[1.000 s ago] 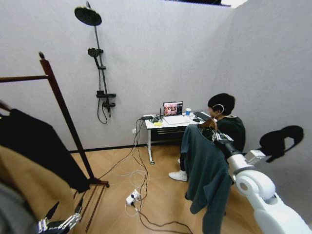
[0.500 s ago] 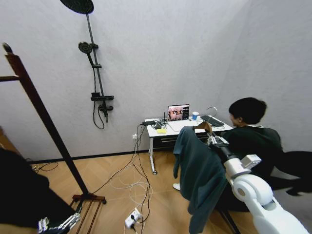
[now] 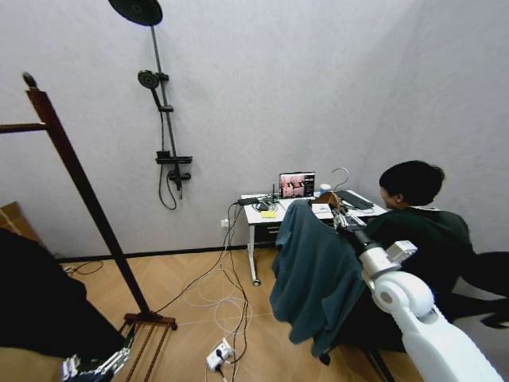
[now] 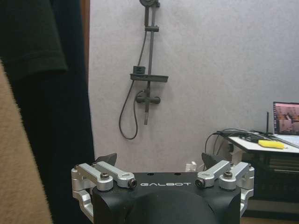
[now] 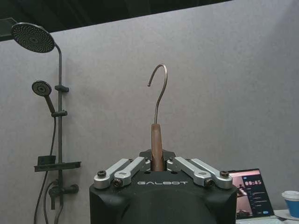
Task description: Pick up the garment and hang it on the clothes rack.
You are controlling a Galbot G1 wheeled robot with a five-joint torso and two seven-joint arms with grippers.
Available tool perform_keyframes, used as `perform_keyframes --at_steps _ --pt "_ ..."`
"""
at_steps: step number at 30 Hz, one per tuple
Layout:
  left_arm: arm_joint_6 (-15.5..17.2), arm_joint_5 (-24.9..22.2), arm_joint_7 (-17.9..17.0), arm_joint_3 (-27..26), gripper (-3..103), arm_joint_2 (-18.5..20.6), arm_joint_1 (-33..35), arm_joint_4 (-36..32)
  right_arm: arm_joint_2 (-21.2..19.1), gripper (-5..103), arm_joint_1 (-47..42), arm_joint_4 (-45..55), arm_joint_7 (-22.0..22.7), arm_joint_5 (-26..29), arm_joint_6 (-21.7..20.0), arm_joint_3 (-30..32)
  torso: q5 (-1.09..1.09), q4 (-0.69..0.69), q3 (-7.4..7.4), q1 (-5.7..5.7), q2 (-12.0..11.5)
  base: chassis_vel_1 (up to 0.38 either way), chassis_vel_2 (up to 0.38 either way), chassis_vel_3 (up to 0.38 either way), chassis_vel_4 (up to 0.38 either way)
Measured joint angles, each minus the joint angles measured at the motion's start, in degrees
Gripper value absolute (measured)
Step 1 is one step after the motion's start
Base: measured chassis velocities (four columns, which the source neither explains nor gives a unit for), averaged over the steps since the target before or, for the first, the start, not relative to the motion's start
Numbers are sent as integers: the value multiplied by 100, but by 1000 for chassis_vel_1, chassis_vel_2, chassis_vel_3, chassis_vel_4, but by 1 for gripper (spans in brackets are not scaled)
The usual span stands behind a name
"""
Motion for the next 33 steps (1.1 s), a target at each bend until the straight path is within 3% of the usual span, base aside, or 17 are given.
perform_keyframes --at_steps 10,22,33 --pt "0 0 0 0 100 0 0 0 37 9 561 -301 -131 72 -71 -434 1 -1 -83 -82 -157 64 83 100 65" --pt "0 0 1 0 100 0 0 0 212 9 2198 -739 -184 128 -273 -1793 -2 0 -206 -203 -402 115 110 114 108" --pt "0 0 -1 0 100 0 0 0 469 9 2706 -1170 -316 93 -277 -2426 1 1 -244 -236 -474 118 123 126 123"
